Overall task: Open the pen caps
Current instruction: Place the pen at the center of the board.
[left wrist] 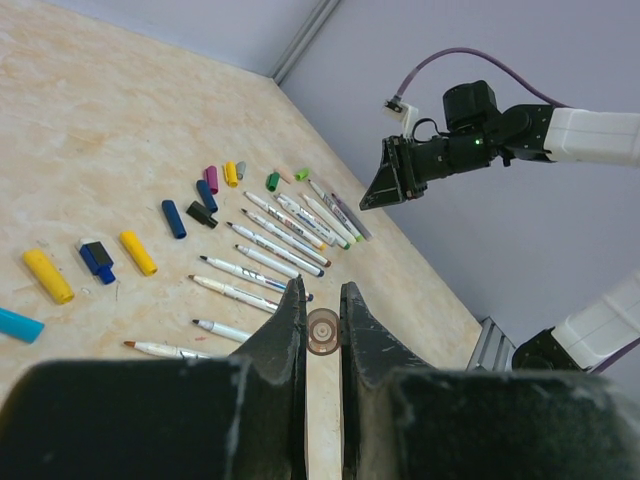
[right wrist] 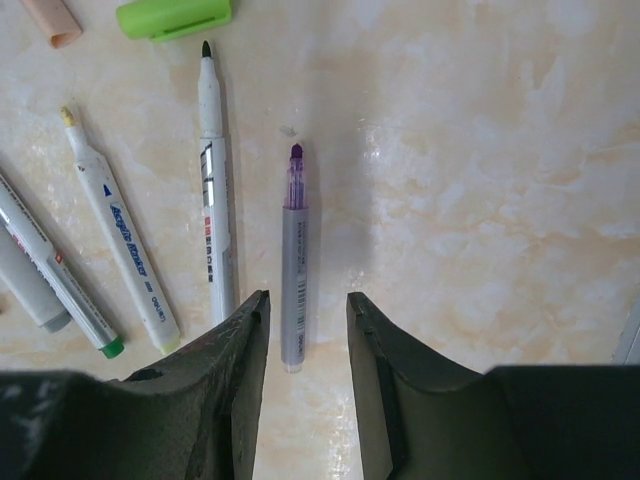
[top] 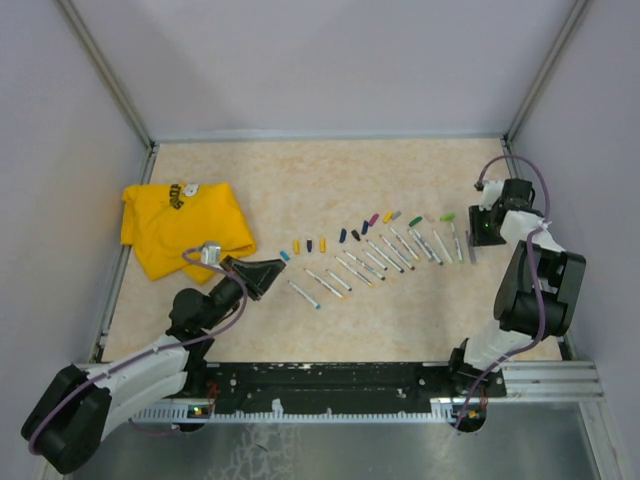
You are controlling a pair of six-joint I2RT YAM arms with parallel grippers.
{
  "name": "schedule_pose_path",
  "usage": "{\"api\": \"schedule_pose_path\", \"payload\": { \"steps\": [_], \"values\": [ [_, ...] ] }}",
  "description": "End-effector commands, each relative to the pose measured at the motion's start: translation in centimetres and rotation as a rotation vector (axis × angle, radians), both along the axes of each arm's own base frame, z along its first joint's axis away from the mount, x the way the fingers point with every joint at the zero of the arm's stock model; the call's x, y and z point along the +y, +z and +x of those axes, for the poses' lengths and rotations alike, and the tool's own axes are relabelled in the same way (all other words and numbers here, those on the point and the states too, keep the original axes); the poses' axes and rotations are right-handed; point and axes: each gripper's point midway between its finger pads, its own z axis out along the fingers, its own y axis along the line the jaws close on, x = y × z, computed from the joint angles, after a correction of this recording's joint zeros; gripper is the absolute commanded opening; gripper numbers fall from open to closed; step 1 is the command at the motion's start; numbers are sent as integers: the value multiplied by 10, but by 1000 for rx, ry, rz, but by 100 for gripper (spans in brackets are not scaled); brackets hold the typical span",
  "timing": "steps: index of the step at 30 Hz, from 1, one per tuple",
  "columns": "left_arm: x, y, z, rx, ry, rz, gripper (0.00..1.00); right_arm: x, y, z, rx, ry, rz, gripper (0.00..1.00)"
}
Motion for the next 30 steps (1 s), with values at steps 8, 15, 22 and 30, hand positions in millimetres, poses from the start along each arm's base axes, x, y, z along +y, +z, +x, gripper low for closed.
{"api": "schedule_pose_path", "payload": {
  "steps": [8,15,22,30],
  "values": [
    [-9,20,-1,-63,-46,-12,0,-6,26,3,-100,4,-18,38],
    [-14,20,-3,-65,-80,-13,0,-3,31,2,-115,15,-7,38],
    [-19,20,-3,-58,-106,-14,0,1,40,2,-143,34,6,39],
    [-27,18,1,-22,-134,-12,0,12,54,-1,-178,77,36,40]
  ]
}}
